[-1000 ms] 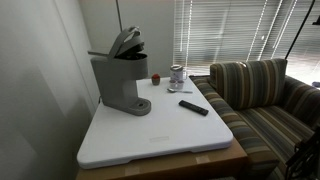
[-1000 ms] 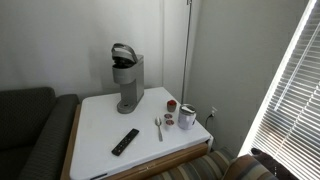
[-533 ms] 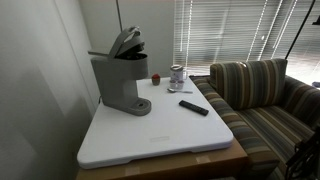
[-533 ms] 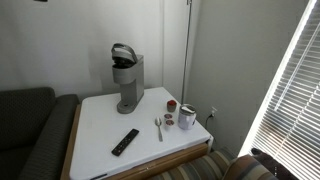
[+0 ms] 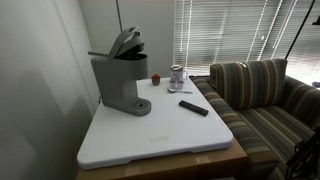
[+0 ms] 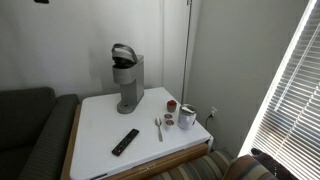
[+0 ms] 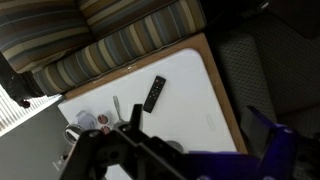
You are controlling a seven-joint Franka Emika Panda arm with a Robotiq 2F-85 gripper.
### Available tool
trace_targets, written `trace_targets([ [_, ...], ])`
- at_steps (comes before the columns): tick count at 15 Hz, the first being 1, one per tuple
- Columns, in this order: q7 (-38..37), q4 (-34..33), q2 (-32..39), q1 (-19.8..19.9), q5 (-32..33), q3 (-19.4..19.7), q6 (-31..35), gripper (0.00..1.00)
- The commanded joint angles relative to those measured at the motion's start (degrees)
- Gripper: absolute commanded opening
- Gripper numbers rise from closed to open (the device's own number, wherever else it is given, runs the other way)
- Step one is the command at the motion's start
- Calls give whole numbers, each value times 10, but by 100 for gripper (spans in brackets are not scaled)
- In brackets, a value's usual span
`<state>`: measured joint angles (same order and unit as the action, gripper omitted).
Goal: Push the lid of the coffee machine downwards
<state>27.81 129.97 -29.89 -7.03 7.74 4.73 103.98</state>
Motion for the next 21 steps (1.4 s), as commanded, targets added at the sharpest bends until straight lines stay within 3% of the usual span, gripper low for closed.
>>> trace_targets([
  [1,50,-35,42,-10,-2,3,32,100],
  [7,104,-134,125,-19,-13,-5,85,100],
  [12,115,-214,206,-19,-61,-19,114,100],
  [13,119,-222,216,-17,-77,-21,121,100],
  [14,98,-190,182,-8,-56,-31,112,100],
  [21,83,-205,197,-9,-52,-44,82,100],
])
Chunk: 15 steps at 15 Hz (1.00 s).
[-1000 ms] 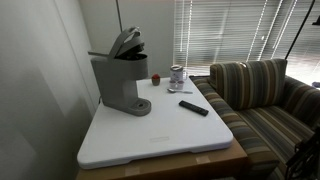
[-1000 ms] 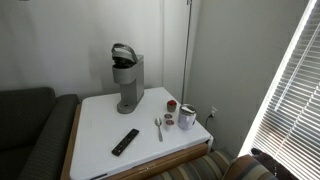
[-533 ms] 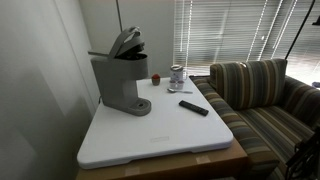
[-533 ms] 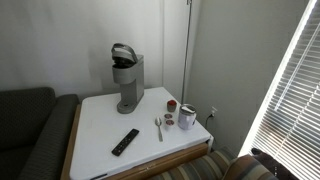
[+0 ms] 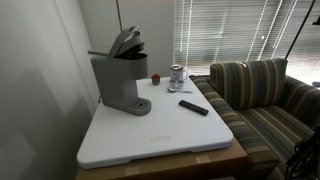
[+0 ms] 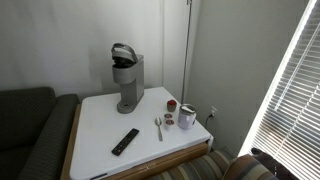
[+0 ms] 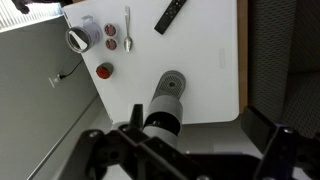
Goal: Push the lid of the coffee machine downwards
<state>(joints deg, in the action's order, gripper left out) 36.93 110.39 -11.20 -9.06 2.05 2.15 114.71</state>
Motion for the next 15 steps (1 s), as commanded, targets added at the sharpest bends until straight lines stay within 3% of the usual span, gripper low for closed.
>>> trace_targets([
  [1,-6,-27,25,12,15,-20,-41,100],
  [6,8,-127,109,16,13,-25,-88,100],
  [12,-28,-247,221,25,-4,-40,-60,100],
  [13,-27,-197,178,26,5,-43,-54,100],
  [15,-31,-225,207,26,6,-48,-53,100],
])
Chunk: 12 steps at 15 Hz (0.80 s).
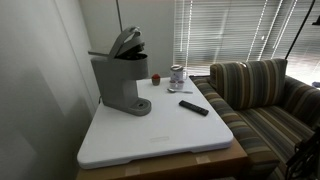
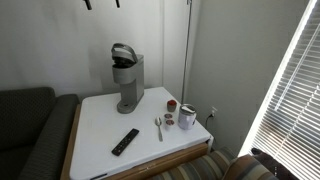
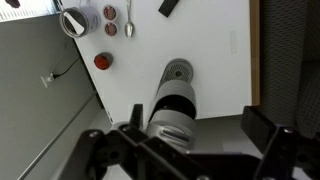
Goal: Push the lid of the coffee machine downwards
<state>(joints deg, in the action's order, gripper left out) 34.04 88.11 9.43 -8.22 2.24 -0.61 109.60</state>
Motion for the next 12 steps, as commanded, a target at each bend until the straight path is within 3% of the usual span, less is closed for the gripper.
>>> trace_targets([
  [1,-3,-9,8,18,4,-21,-2,100],
  [4,8,-23,19,18,5,-25,-14,100],
  [12,30,-157,112,10,46,-56,-81,100],
])
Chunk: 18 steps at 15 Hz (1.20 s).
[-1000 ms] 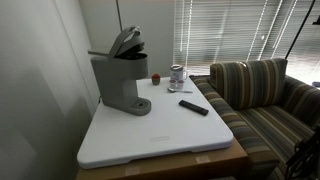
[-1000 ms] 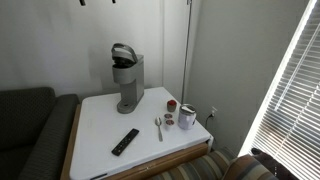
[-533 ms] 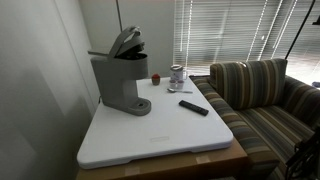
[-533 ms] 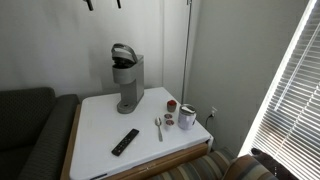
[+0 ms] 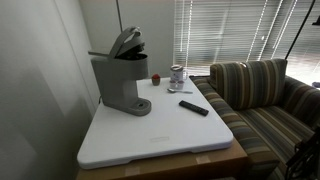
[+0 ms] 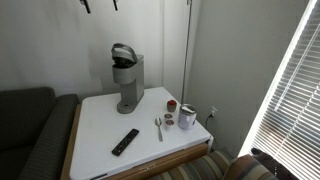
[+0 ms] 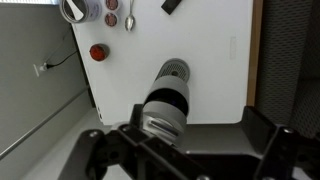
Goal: Push the lid of the coffee machine downwards
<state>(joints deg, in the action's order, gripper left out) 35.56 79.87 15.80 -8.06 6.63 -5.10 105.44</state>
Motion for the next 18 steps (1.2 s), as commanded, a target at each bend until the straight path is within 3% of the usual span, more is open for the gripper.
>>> trace_targets([
  [1,9,-96,63,12,-11,-14,-50,100],
  [6,-17,-169,119,11,-64,-9,-58,100],
  [7,-16,-123,90,5,-49,-6,-36,100],
  [13,-41,-164,123,-1,-50,-1,-43,100],
  [18,-21,-228,181,1,-59,-7,-49,100],
])
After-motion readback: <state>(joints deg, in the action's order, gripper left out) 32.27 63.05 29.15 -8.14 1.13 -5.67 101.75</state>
